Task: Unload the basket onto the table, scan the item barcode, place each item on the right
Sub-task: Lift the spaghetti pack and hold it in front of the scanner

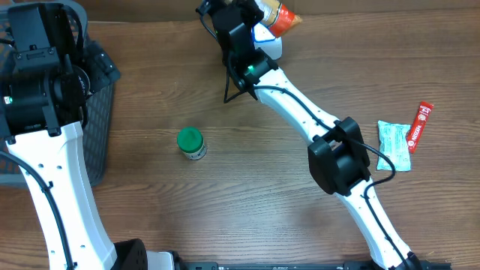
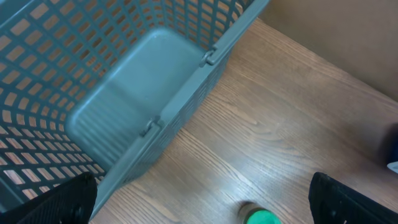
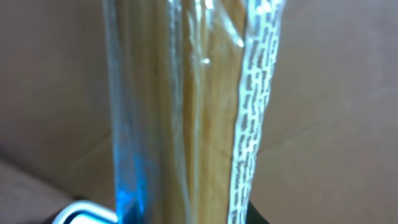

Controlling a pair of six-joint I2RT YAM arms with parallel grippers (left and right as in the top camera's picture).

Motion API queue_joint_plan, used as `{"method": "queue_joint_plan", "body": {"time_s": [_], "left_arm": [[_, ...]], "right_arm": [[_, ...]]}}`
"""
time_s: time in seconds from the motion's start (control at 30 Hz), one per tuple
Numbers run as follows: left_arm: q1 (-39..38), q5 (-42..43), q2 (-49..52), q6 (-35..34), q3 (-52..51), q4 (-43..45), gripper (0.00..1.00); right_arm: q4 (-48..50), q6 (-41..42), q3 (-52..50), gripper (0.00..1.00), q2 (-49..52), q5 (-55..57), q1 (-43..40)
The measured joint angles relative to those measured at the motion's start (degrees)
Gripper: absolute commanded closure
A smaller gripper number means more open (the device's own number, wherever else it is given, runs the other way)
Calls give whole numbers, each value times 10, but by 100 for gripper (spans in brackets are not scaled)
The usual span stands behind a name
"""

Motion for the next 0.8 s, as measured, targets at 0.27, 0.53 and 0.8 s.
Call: {"method": "queue_joint_plan", "body": {"time_s": [0.27,0.53,0.8], "left_arm": [[0,0,0,0,0,0,0],[0,0,0,0,0,0,1],[0,0,0,0,0,0,0]], "right_arm": [[143,-114,0,96,70,10,-9],[199,-134,0,96,106,-4,-16],[199,-122,0,96,120,-16,-17]]}}
